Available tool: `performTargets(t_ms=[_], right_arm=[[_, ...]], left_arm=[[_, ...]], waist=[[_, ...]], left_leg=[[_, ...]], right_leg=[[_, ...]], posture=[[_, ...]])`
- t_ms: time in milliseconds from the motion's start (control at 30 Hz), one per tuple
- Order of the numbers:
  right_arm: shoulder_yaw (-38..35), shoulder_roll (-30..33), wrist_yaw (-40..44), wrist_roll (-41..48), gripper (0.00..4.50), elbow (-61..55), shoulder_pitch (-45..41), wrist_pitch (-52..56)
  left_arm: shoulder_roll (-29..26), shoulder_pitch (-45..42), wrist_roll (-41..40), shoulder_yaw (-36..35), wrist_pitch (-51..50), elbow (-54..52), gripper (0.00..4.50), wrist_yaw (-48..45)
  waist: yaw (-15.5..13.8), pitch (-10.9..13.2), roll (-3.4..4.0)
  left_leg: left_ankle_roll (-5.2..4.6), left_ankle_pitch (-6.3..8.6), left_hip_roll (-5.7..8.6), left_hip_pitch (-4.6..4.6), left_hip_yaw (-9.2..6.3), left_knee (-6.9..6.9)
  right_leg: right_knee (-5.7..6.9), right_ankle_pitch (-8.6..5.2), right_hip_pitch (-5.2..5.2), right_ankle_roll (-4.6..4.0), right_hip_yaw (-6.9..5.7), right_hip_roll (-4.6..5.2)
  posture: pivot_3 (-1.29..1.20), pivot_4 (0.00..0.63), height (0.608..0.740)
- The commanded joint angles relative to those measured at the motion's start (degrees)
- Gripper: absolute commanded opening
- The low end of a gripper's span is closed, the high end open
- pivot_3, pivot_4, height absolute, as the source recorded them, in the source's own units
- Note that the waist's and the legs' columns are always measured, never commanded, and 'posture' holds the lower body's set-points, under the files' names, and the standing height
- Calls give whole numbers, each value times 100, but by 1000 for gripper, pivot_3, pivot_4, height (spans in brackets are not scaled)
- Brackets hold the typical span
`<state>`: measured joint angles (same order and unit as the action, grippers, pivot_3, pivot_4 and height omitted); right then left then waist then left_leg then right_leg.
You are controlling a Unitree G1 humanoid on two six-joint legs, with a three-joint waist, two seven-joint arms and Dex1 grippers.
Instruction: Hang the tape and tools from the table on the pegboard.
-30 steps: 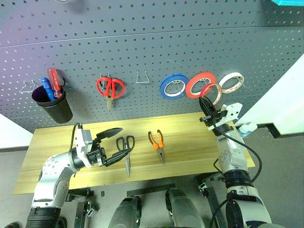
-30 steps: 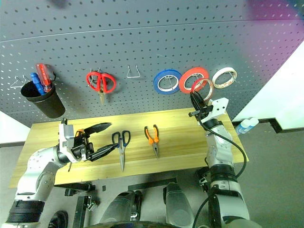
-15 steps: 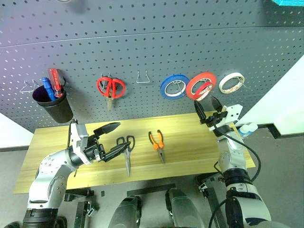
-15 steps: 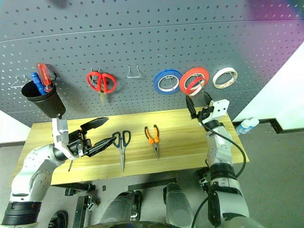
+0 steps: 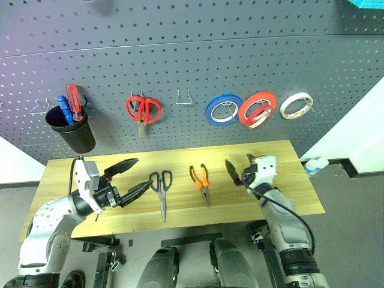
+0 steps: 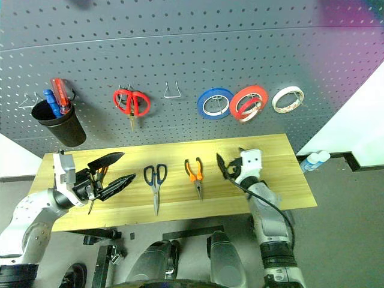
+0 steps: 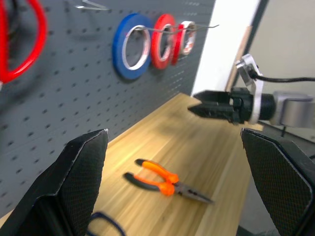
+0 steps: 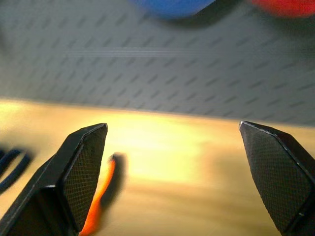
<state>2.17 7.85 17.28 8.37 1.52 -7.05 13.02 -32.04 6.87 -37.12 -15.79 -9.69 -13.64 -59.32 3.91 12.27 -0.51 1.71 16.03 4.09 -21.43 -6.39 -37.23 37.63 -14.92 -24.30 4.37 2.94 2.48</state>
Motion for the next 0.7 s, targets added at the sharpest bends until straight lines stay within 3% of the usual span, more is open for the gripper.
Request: performTargets(t_ms=[33,233,433,700], right_arm=[[225,-240,-308,35,4478,-615,-72,1032],[244,-723,-815,120,4478,-682,-483,2298],[427,-951,-1255,-174,4478,-334,-756,2869],[554,-941,-1564,-398,4478,-403,-862,3622]], left_arm=[[-126,203,-183,-334,2,-382,4500,39],[-269,642,-355,-638,-117,-728,4500,88],[-312,805,-438,-771,-240,-922,4500,140],[-310,766,-547,-713,-373,-1147,4500,291]], waist=[[-5,27,-9],[-61,119,-19],[-149,218,-18],[-151,297,-18]], left_leg=[[0,0,-1,0,-1,0],[-2,1,-1,-6,-4,8],[-4,2,-2,-20,-9,21],[-8,5,-1,-68,-15,20]], right_leg=[[-1,0,0,0,0,0],[-18,-2,0,-3,-1,3],[-36,-2,-12,-3,-9,4],[-46,-1,-50,-1,-15,7]], posture=[[-7,267,740],[32,290,740],[44,306,740],[51,312,740]])
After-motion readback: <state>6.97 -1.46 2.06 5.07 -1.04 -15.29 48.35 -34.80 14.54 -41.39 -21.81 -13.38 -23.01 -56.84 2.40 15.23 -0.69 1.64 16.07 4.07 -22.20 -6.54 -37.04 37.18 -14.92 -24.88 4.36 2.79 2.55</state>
